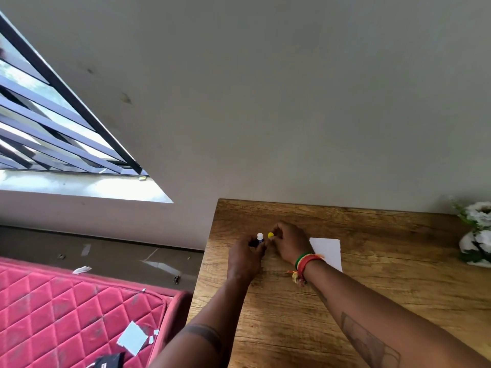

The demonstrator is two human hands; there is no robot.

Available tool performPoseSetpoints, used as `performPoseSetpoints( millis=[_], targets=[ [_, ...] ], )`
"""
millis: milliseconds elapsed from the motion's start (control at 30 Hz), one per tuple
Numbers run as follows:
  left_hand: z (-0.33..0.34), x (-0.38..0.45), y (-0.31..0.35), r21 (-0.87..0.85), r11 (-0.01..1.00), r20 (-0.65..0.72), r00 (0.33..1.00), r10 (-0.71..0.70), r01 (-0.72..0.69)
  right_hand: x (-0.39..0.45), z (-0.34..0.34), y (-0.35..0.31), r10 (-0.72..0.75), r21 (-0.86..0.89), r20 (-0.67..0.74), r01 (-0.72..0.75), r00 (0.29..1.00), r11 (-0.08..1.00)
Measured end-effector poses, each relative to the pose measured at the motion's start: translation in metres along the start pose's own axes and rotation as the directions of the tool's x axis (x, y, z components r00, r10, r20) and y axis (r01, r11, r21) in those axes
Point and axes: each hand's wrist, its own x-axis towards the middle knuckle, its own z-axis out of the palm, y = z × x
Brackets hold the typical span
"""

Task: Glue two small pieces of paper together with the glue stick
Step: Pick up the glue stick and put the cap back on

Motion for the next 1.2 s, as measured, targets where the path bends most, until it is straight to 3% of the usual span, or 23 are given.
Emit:
performPoseSetpoints(
  millis=[67, 167, 333, 633, 900, 1067, 1200],
  targets=[
    [0.003, 0.000, 0.004, 0.021, 1.000, -0.014, 1.000, 0.014, -0.014, -0.001, -0.007, 0.004, 0.066, 0.196, -0.023, -0.060, 0.998, 0.979],
    [0.010, -0.002, 0.011, 0.051, 0.997, -0.010, 0.999, 0.054, -0.053, -0.007, -0.021, 0.007, 0.123, 0.493, -0.007, -0.104, 0.992, 0.864],
    [0.020, -0.008, 0.027, 0.093, 0.985, 0.038, 0.989, 0.141, -0.144, -0.023, -0.041, 0.005, 0.050, 0.628, 0.034, -0.061, 0.998, 0.776],
    [0.021, -0.029, 0.063, 0.172, 0.956, 0.047, 0.971, 0.232, -0.237, -0.051, -0.076, 0.009, -0.020, 0.509, -0.022, 0.028, 1.000, 0.861],
    [0.021, -0.046, 0.081, 0.158, 0.932, 0.145, 0.942, 0.303, -0.325, -0.085, -0.099, 0.010, -0.101, 0.277, -0.057, 0.113, 0.993, 0.954],
    [0.020, -0.055, 0.090, 0.070, 0.941, 0.176, 0.933, 0.314, -0.330, -0.104, -0.102, 0.018, -0.186, 0.074, -0.105, 0.194, 0.977, 0.978],
    [0.017, -0.061, 0.099, -0.066, 0.955, 0.184, 0.937, 0.296, -0.289, -0.113, -0.104, 0.027, -0.277, -0.069, -0.031, 0.274, 0.960, 0.959]
  ],
)
